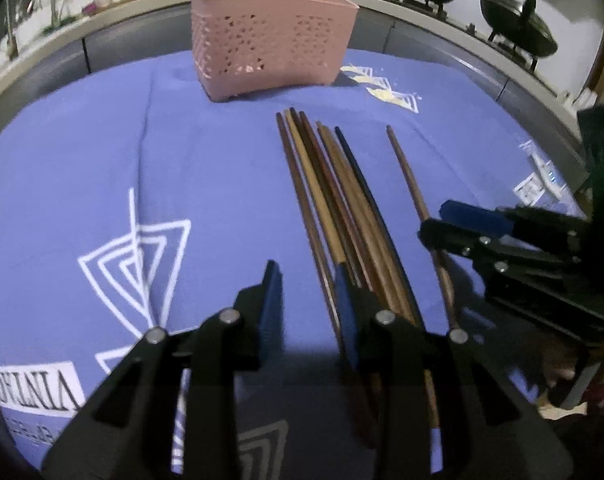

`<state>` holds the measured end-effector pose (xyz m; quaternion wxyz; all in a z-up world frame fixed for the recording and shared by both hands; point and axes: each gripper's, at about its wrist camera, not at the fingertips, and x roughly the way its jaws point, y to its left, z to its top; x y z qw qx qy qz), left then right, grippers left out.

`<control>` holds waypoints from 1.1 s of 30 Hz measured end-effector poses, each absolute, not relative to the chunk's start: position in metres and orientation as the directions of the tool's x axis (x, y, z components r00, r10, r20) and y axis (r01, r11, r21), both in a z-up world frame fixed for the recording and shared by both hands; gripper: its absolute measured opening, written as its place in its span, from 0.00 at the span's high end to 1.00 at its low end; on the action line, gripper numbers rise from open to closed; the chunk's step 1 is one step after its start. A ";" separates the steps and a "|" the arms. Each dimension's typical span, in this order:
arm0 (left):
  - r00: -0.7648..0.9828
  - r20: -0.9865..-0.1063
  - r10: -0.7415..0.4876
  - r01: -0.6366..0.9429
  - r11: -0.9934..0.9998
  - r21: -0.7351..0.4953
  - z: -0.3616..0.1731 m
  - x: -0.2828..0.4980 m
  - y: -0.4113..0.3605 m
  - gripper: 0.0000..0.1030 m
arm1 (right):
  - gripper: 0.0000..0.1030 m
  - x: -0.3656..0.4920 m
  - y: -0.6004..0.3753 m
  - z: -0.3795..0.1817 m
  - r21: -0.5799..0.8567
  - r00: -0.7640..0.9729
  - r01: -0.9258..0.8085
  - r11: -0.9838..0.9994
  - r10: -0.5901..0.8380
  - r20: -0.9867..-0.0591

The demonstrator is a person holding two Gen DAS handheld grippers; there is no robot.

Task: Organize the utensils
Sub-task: 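Bring both open tools back down to the chopstick pile, then close the left tool on a brown chopstick while the right tool grasps another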

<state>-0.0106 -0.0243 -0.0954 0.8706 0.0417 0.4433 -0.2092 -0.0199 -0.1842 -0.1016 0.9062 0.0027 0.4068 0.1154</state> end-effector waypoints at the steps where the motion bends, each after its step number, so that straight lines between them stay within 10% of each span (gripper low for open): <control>1: 0.528 -0.792 -0.307 0.403 0.911 -0.085 -0.096 -0.010 -0.029 0.73 | 0.70 -0.019 -0.185 -0.102 0.093 0.646 -0.209 0.973 0.209 -0.734; 11: 0.562 -0.801 -0.206 0.375 0.927 0.025 -0.095 0.002 -0.012 0.92 | 0.70 -0.023 -0.190 -0.102 0.070 0.659 -0.217 0.974 0.199 -0.725; 33: 0.546 -0.804 -0.234 0.340 0.939 -0.042 -0.095 -0.024 0.041 0.92 | 0.87 -0.034 -0.199 -0.103 0.012 0.627 -0.270 0.963 0.185 -0.757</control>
